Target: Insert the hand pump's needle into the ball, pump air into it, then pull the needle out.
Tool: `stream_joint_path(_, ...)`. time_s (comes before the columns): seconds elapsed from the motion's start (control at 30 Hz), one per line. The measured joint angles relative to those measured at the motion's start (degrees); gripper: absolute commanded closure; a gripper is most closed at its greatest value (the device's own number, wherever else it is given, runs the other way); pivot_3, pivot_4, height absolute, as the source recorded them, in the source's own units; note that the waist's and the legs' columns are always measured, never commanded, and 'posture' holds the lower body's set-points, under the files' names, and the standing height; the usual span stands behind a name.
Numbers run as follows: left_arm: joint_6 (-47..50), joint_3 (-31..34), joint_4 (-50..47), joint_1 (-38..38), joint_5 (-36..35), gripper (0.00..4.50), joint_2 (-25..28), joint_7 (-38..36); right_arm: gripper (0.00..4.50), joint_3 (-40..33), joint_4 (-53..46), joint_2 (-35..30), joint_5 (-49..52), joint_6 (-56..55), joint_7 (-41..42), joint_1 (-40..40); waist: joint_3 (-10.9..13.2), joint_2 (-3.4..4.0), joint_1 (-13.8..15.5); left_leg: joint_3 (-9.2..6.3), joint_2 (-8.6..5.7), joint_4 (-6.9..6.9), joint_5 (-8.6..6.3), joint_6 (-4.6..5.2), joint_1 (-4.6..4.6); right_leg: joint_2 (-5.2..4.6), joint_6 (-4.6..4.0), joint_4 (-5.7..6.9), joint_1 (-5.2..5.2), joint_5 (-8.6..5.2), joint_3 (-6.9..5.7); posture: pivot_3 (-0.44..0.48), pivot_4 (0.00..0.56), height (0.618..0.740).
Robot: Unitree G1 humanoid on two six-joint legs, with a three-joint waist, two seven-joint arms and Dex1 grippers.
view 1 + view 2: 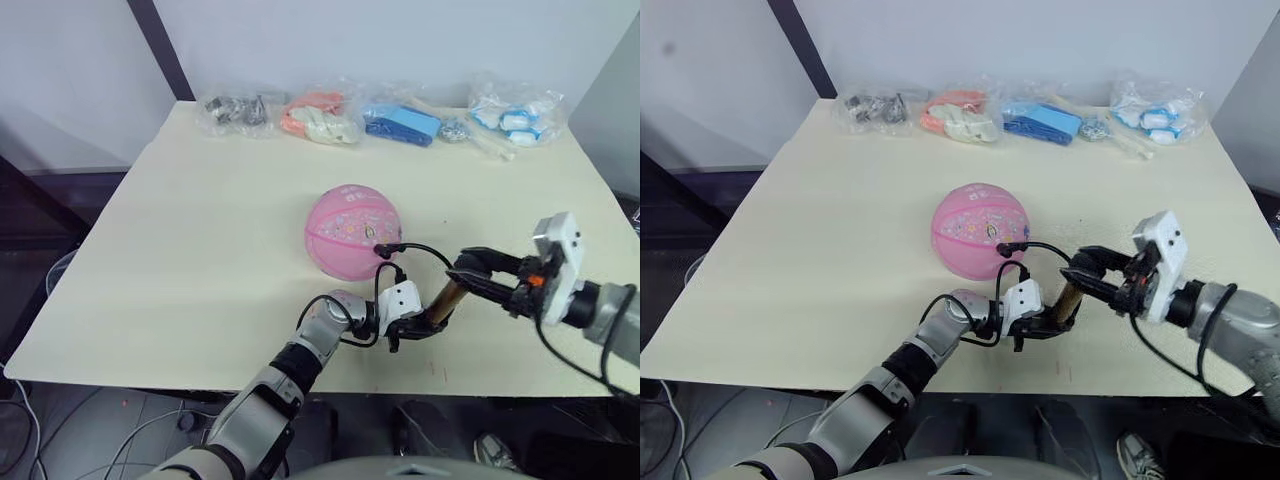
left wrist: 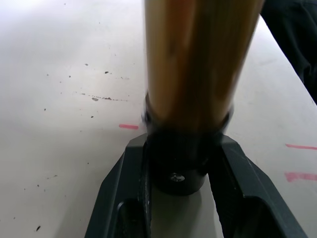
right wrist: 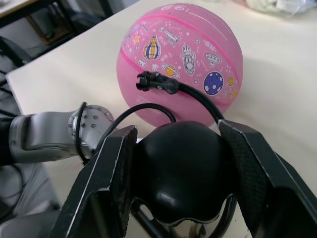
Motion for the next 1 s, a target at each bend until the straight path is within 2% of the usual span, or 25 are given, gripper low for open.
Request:
stream_joint_path(0.03,-0.07,-0.01,-0.20,-0.01,-0.13,3.40,0.00,-0.33,2.20,-2.50,0.24,-2.07,3.60,1.18,0.12,-1.15,0.00,0.00,0.09,-0.05,-0.08,0.06,0.00,0.00,-0.34,0.01,-0.01,0.07,-0.32,0.01,-0.05,0.000,0.150,0.740)
stream_joint_path(0.23,-0.17,-0.14,-0.25,0.01,-0.15,3.40,-0.03,-0.51,2.20,-8.84,3.02,-8.43,15.90,4.32,-1.00,-5.94,0.08,-0.09,0.36,0.00,-0.11,0.08,-0.02,0.05,-0.39,-0.06,-0.02,0.07,-0.34,0.01,-0.04,0.000,0.150,0.740)
stream_joint_path(0.57,-0.12,-0.13,-0.21,-0.23,-0.19,3.40,-0.08,-0.40,2.20,-12.69,11.47,-18.37,23.29,8.35,0.19,-13.86,0.22,-0.01,0.29,0.08,-0.09,0.12,-0.04,0.08,-0.36,-0.07,-0.01,0.19,-0.37,0.01,0.02,0.000,0.150,0.740)
stream_joint_path(0.83,-0.13,-0.15,-0.24,-0.33,-0.19,3.40,-0.13,-0.45,2.20,-12.37,12.44,-19.36,25.08,10.59,-0.95,-15.51,0.28,0.04,0.39,0.09,-0.07,0.15,-0.04,0.08,-0.39,-0.09,-0.01,0.22,-0.40,0.01,0.03,0.000,0.150,0.740)
stream_joint_path(1.0,-0.12,-0.15,-0.06,-0.22,-0.18,3.40,-0.13,-0.41,2.20,-12.40,9.05,-16.04,23.70,9.01,-1.31,-13.64,0.26,0.02,0.40,0.08,-0.06,0.17,-0.04,0.08,-0.36,-0.07,-0.01,0.24,-0.37,0.01,0.02,0.000,0.150,0.740)
